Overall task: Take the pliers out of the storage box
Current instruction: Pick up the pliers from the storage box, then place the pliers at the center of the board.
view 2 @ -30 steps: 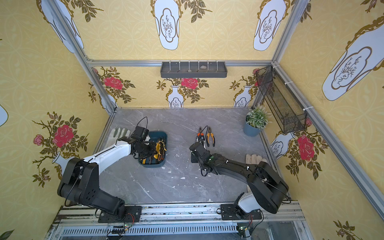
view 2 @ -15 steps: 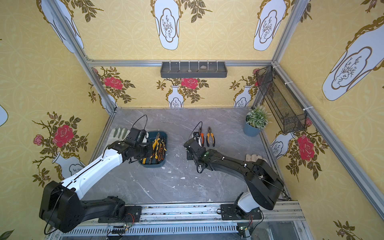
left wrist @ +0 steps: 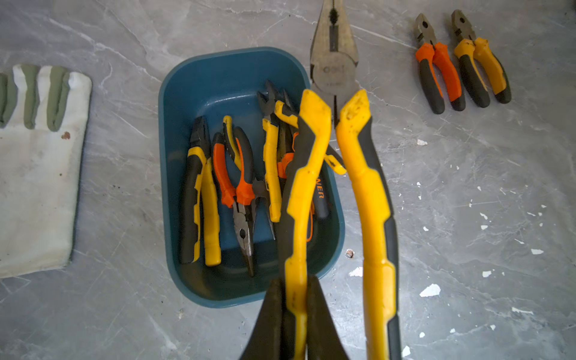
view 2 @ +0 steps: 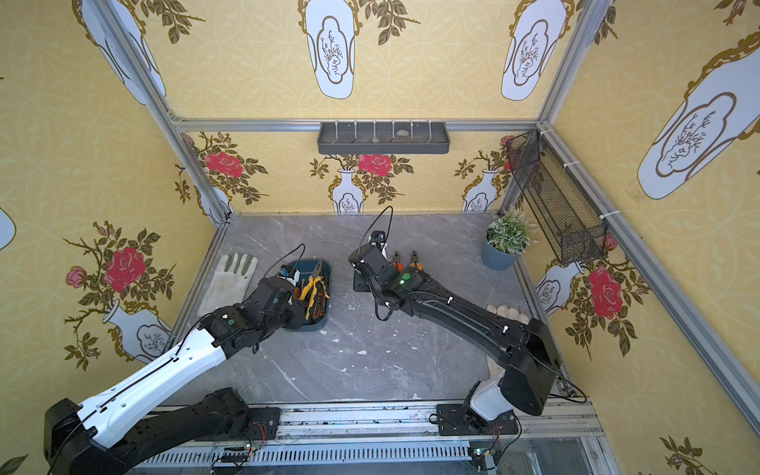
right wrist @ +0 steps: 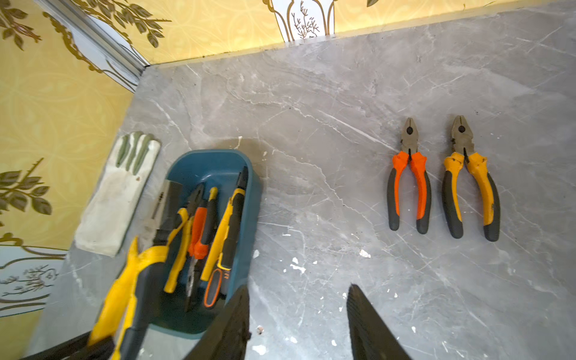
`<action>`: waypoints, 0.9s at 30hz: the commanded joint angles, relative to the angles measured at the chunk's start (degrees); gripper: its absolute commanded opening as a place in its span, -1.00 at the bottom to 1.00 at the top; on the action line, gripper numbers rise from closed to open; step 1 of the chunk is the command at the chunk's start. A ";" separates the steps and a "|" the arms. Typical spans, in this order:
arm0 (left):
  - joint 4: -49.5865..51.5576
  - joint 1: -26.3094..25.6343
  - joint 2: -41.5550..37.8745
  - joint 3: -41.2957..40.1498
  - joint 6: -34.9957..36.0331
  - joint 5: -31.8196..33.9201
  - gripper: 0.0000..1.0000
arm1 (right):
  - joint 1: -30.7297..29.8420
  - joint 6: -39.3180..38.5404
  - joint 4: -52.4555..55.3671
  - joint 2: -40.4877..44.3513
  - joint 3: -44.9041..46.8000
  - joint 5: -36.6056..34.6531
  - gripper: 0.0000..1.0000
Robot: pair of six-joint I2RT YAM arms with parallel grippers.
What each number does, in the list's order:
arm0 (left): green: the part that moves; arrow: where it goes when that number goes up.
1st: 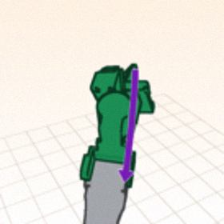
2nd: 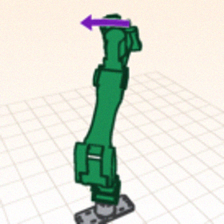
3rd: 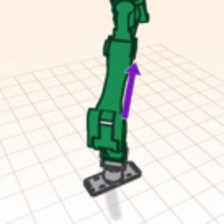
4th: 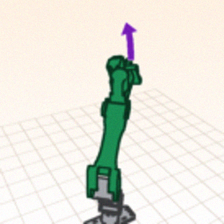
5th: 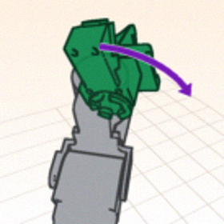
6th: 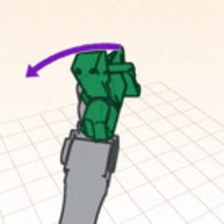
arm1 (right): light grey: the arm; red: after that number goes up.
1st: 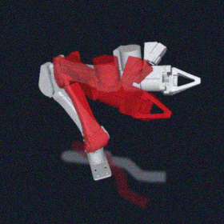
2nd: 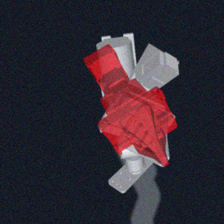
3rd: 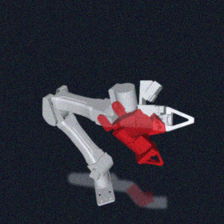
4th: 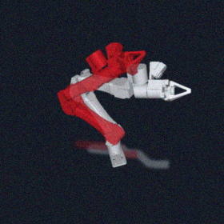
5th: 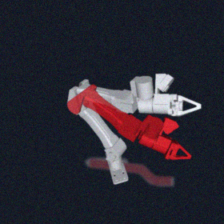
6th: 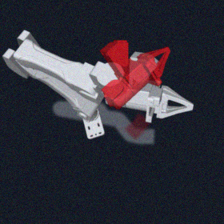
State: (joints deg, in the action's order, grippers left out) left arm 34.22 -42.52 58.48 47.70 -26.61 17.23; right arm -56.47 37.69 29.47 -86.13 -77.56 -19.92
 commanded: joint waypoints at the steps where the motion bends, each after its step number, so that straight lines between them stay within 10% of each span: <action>1: -5.77 -3.00 0.10 -0.20 2.28 6.88 -1.00 | -1.41 2.18 3.70 -1.78 -4.87 1.09 0.11; 14: -10.51 -20.15 4.43 2.16 10.85 33.80 -1.00 | 0.94 20.20 5.28 -7.51 -14.39 6.66 0.20; 27: -14.61 -24.14 7.22 2.22 16.00 39.14 -1.00 | 3.51 27.23 5.80 -9.94 -18.05 16.08 0.01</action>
State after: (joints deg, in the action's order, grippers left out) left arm 23.20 -66.43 65.52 49.65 -11.44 53.12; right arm -52.73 63.22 35.03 -96.18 -95.90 -6.31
